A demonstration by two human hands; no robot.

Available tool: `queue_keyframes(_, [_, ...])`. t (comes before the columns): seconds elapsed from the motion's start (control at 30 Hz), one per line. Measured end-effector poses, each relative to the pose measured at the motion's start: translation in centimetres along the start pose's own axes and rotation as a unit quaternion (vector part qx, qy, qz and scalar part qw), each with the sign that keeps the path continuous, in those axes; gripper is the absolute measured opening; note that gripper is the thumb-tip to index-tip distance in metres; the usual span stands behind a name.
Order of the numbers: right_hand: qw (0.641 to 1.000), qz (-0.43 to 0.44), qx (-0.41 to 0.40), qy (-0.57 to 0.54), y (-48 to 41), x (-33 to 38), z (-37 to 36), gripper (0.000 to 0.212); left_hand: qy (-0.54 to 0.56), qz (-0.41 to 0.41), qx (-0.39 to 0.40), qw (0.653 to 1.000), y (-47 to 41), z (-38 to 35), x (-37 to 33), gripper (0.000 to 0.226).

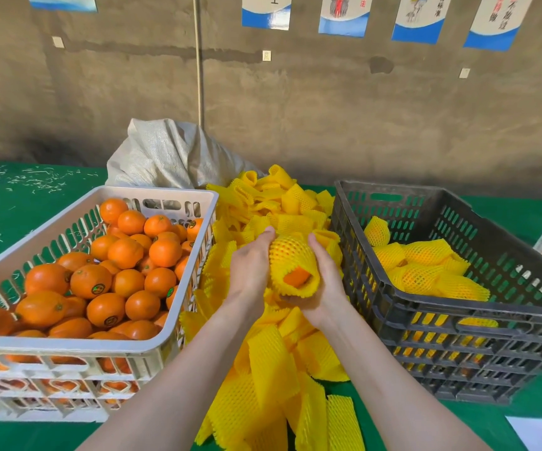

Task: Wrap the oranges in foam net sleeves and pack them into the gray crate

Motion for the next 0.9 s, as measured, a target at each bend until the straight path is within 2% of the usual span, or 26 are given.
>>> queue_keyframes(0.1, [0.999, 0.004, 0.046, -0.017, 0.1, 0.0, -1.1, 0.037, -0.003, -0.022, -0.025, 0.999, -0.1, 0.4, -0.2, 0.016])
queue_keyframes(0.23, [0.995, 0.034, 0.07, -0.058, 0.1, 0.6, -1.8, 0.034, 0.094, 0.039, 0.009, 0.995, -0.1, 0.0, 0.8, 0.015])
queue_keyframes(0.37, [0.992, 0.04, 0.095, -0.078, 0.4, 0.7, -2.1, 0.022, 0.044, -0.009, 0.072, 0.996, 0.0, -0.8, -0.3, 0.025])
queue_keyframes(0.5, [0.987, 0.047, 0.12, -0.092, 0.8, 0.9, -2.5, 0.025, 0.002, -0.024, 0.129, 0.991, 0.0, -1.7, -1.2, 0.037])
queue_keyframes(0.63, [0.987, 0.075, 0.126, -0.072, 1.4, 1.6, -3.0, 0.024, -0.016, -0.065, 0.125, 0.99, 0.0, -1.4, -1.6, 0.033])
queue_keyframes(0.7, [0.984, 0.161, 0.078, -0.018, 1.7, 3.1, -2.0, 0.016, -0.07, -0.092, 0.097, 0.989, -0.4, -0.4, -2.1, 0.034])
queue_keyframes(0.73, [0.972, 0.228, 0.035, 0.043, 2.2, 4.3, -1.3, 0.022, -0.106, -0.069, 0.084, 0.988, -0.8, 0.2, -1.7, 0.042])
queue_keyframes(0.8, [0.91, 0.374, -0.02, 0.18, 3.7, 6.7, -1.0, 0.043, -0.126, 0.083, 0.085, 0.985, -1.0, 1.4, 1.2, 0.073])
queue_keyframes(0.87, [0.848, 0.454, -0.069, 0.264, 5.1, 8.2, -1.0, 0.042, -0.058, 0.232, 0.131, 0.962, 0.5, 1.1, 3.7, 0.087])
queue_keyframes(0.9, [0.828, 0.472, -0.088, 0.289, 5.4, 8.4, -0.9, 0.037, -0.028, 0.26, 0.156, 0.953, 1.2, 0.6, 4.2, 0.085])
Point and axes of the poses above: each hand's wrist, its own y-axis away from the middle knuckle, its own z-axis out of the back of the hand, x = y × z, the point moved 10 cm from there along -y, towards the middle knuckle, and after that the axes turned 11 degrees about y, right-handed, at the moved point
